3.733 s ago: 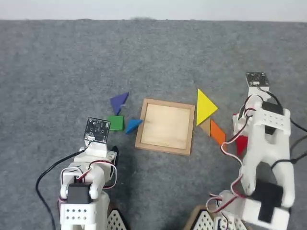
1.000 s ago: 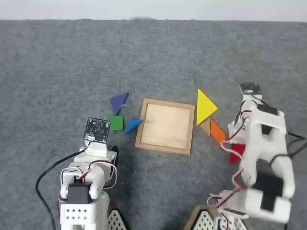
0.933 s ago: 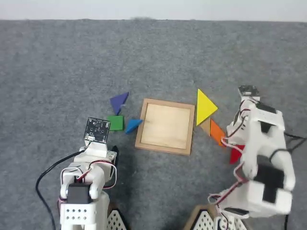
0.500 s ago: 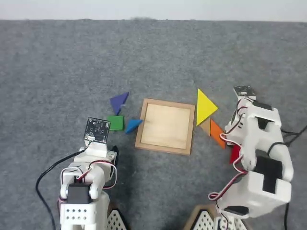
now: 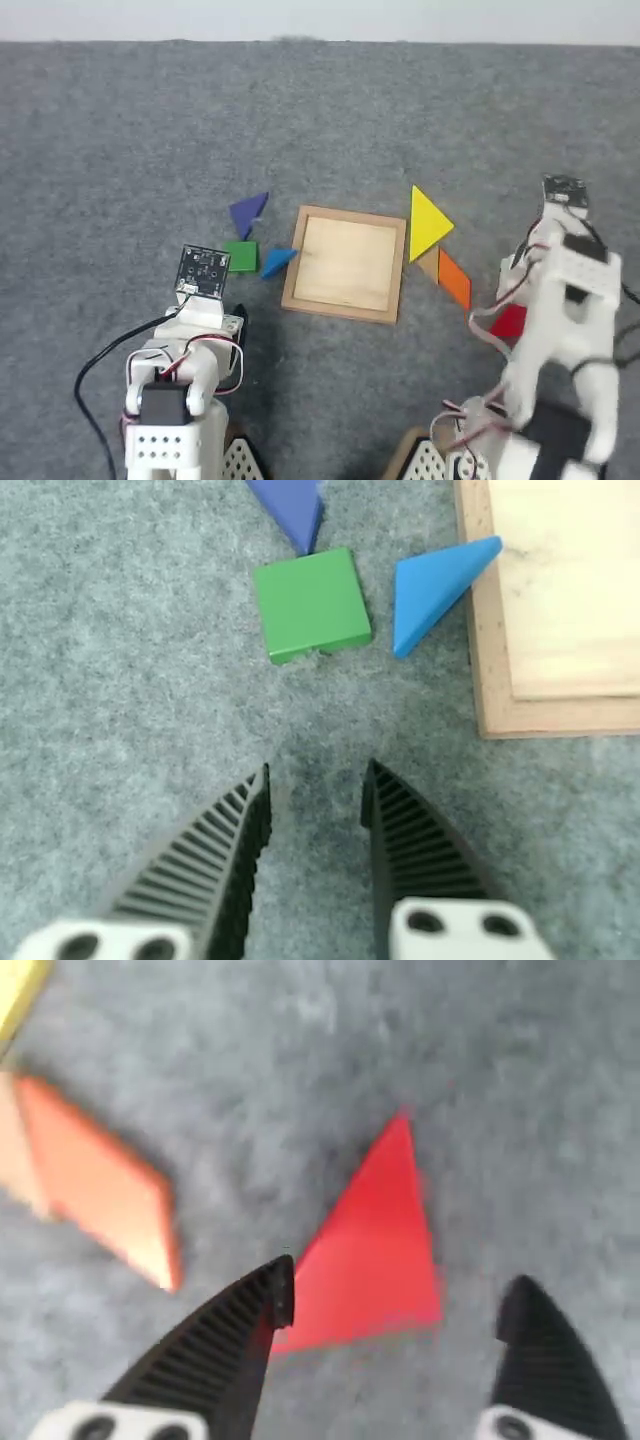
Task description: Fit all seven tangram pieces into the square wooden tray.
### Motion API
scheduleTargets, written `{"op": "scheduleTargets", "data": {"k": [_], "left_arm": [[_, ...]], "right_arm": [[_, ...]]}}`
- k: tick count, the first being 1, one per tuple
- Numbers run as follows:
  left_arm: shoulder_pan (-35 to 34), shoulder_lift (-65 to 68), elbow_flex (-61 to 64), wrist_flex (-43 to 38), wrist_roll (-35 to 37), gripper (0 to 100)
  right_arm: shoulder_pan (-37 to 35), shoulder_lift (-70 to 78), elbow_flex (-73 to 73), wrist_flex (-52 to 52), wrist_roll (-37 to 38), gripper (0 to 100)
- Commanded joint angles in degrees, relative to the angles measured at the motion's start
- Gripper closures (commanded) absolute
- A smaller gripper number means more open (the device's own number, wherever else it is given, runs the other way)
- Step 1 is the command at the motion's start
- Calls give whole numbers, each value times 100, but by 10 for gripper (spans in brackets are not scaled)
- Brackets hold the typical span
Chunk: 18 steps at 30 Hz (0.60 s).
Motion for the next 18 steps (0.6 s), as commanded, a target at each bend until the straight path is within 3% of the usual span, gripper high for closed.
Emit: {"op": "scheduleTargets", "data": {"k": [1,5,13,18], "left_arm": [[-9,-97,-92,26,-18,852],[-9,-97,-92,26,-18,852],[-9,-97,-92,26,-18,852],[-9,-97,-92,26,-18,852]], "right_arm": [[-470,-629,580,-119,-325,710],[-233,-189,747,-620,-378,771],[681,760,510,-655,-571,622],[769,822,501,-681,-571,667]]}}
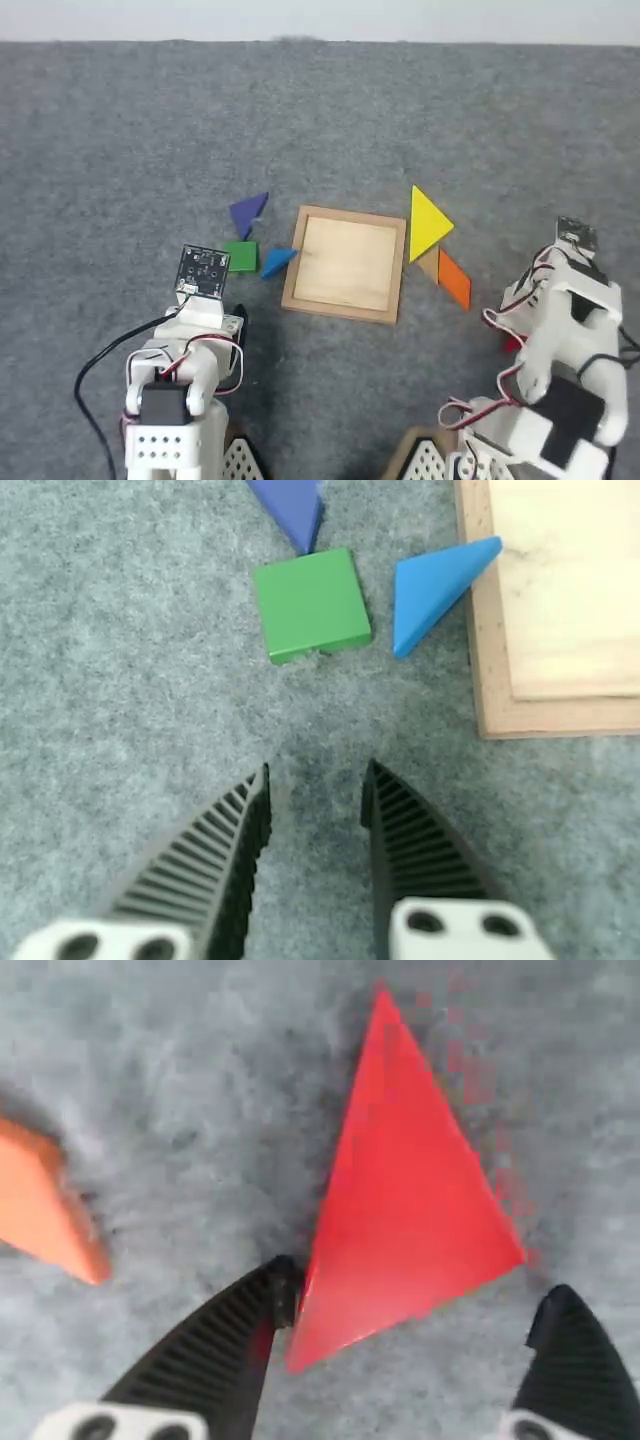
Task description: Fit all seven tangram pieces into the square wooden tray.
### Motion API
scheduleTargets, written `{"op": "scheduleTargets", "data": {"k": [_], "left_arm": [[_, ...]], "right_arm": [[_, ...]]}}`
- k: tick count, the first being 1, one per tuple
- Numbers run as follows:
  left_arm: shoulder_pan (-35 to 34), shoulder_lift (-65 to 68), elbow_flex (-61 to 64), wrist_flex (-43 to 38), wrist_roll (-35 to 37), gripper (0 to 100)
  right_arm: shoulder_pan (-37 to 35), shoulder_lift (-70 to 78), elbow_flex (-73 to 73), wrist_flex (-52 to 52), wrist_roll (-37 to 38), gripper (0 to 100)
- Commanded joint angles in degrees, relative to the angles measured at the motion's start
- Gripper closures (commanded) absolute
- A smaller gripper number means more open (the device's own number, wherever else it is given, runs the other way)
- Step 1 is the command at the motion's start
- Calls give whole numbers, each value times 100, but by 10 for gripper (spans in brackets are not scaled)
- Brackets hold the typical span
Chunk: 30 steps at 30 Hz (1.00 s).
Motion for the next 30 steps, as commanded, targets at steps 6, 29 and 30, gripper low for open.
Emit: {"op": "scheduleTargets", "data": {"k": [6,29,30], "left_arm": [[-9,-97,-92,26,-18,852],[-9,-97,-92,26,-18,852],[-9,-97,-92,26,-18,852]], "right_arm": [[127,4,-114,-215,-88,796],[136,-681,-536,-136,985,671],[136,-629,-598,-145,976,671]]}}
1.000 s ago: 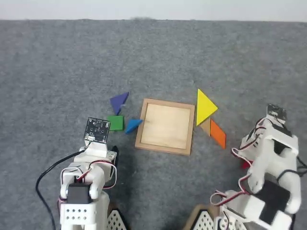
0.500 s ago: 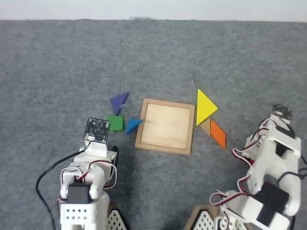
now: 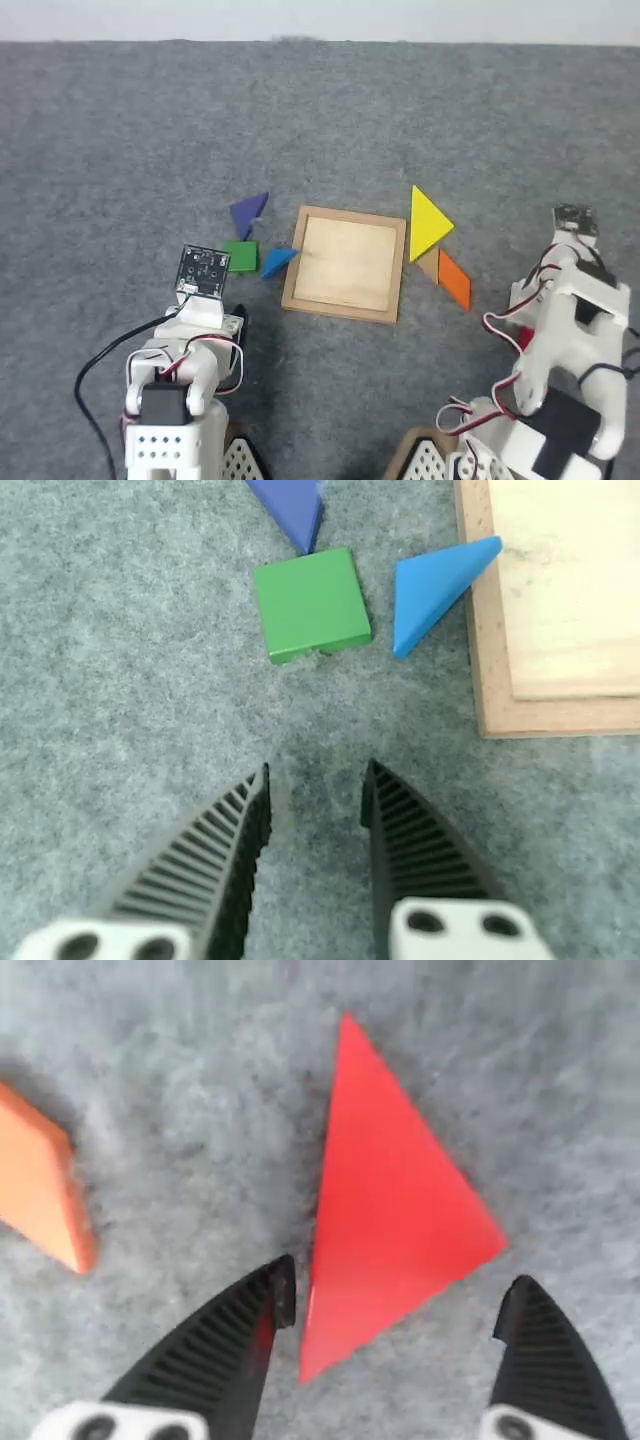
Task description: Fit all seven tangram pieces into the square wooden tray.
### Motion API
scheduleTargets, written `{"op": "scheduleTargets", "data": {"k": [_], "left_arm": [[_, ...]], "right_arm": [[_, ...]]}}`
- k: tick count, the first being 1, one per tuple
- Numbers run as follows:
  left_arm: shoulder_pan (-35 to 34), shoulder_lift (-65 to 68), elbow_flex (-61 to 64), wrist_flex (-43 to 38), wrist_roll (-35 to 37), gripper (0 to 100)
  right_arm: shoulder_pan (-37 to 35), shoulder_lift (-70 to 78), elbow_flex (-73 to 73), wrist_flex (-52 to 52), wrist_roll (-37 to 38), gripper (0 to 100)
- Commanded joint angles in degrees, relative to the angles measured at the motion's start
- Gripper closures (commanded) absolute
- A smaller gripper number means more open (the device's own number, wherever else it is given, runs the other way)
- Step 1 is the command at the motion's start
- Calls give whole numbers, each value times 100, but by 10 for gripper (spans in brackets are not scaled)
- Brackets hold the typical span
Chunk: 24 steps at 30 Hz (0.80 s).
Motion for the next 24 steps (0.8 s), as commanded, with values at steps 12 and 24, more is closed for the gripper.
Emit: {"op": "scheduleTargets", "data": {"k": [12,24], "left_arm": [[-9,-97,-92,26,-18,852],[-9,-97,-92,26,-18,852]], "right_arm": [[31,1226,-967,-13,53,744],[-4,1367,-1020,-4,114,820]]}}
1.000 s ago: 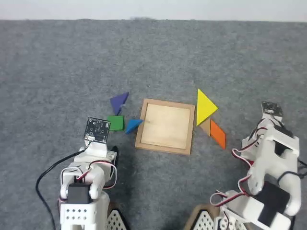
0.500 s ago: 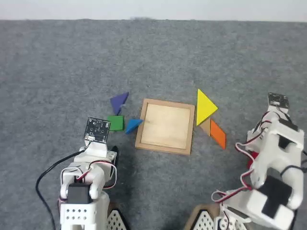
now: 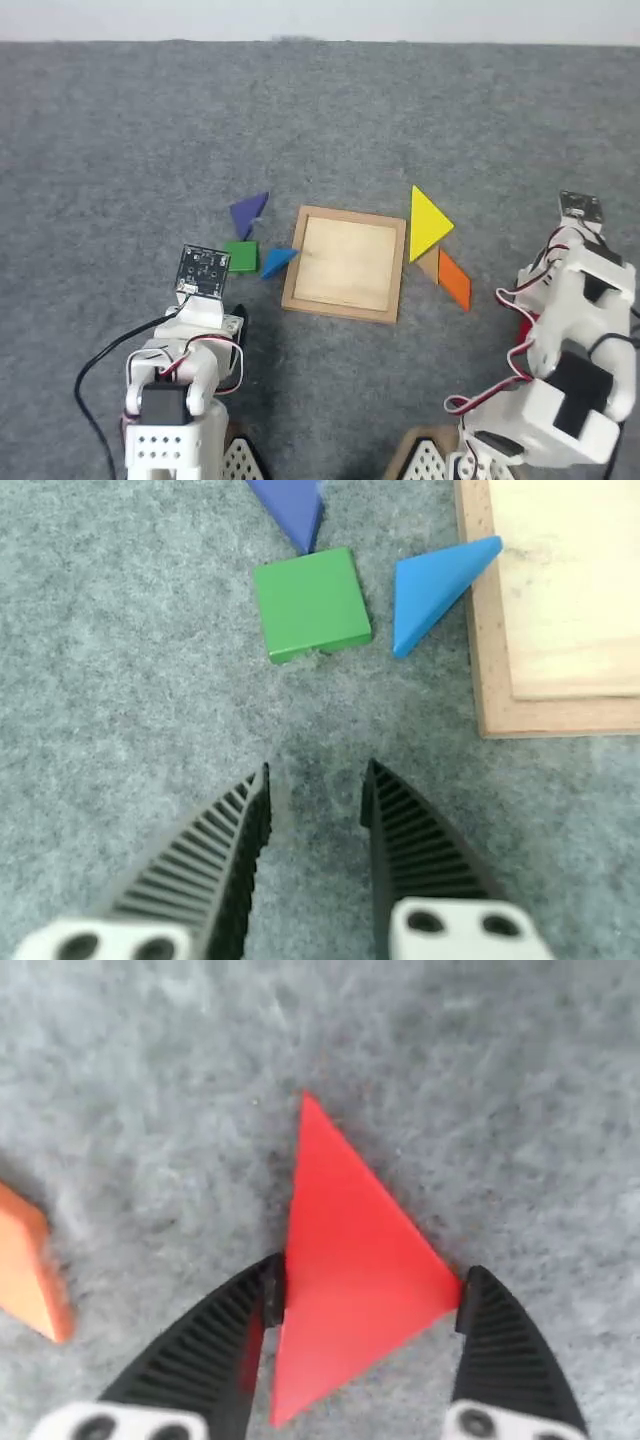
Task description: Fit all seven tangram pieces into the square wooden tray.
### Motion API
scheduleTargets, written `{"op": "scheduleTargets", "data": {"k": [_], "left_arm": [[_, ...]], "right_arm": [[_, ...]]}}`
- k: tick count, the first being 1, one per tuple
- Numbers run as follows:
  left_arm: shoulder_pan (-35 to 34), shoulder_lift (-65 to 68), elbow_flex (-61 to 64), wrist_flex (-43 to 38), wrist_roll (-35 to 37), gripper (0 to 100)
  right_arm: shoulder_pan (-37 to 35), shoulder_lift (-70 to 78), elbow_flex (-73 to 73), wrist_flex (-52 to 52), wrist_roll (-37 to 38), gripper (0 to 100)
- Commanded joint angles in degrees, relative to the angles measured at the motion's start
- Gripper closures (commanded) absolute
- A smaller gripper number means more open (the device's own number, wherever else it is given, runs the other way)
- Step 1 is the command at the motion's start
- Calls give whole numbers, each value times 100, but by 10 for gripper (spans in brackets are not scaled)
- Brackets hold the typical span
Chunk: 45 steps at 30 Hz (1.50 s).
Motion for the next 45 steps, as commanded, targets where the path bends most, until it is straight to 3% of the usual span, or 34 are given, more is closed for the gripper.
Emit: {"op": "scheduleTargets", "data": {"k": [1,13,31,35,45], "left_arm": [[-9,-97,-92,26,-18,852],[-9,-97,-92,26,-18,852],[-9,-97,-92,26,-18,852],[-9,-97,-92,26,-18,852],[-9,-97,-92,26,-18,852]], "right_arm": [[-13,136,-97,4,149,828],[-22,4,-88,-13,-79,875],[-910,-2976,686,945,-782,849],[-479,-2659,730,576,-774,737],[-338,277,-202,66,-255,736]]}}
